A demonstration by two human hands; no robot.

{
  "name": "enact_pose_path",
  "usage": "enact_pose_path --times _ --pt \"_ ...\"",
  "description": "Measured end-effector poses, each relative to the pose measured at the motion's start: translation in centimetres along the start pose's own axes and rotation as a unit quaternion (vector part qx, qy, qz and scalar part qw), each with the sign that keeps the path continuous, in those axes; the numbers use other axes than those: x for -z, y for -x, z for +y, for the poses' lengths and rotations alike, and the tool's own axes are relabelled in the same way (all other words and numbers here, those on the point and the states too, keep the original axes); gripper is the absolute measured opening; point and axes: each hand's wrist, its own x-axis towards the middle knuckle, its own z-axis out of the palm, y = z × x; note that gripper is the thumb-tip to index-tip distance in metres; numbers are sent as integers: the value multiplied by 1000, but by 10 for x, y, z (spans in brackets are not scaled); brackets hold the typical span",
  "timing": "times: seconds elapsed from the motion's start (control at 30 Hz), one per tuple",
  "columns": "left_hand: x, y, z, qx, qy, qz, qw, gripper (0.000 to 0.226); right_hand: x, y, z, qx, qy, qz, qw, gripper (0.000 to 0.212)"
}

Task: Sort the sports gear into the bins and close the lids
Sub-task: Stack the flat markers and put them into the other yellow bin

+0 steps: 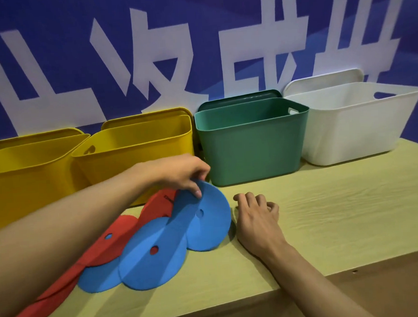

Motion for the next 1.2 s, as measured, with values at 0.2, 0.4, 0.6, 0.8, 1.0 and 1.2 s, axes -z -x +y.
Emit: enact_pose_path --times 0.2,0.4,0.6,0.8,1.0,1.2 --pt "38 59 -24 25 104 154 982 30 4 4 -3 19 18 -4 1000 44" --pt "72 108 -28 43 57 239 968 27 7 6 -7 27 53 -2 998 39" --pt "83 153 -45 67 -14 227 971 30 9 7 -31 80 98 19 992 36" --pt "80 204 -73 123 -79 226 963 29 3 8 -73 135 94 10 986 33" --pt "74 255 -113 156 -79 241 955 20 -20 0 -107 174 61 -26 983 43" --pt "74 281 -162 201 -136 274 930 28 -47 -7 -106 140 6 9 990 39"
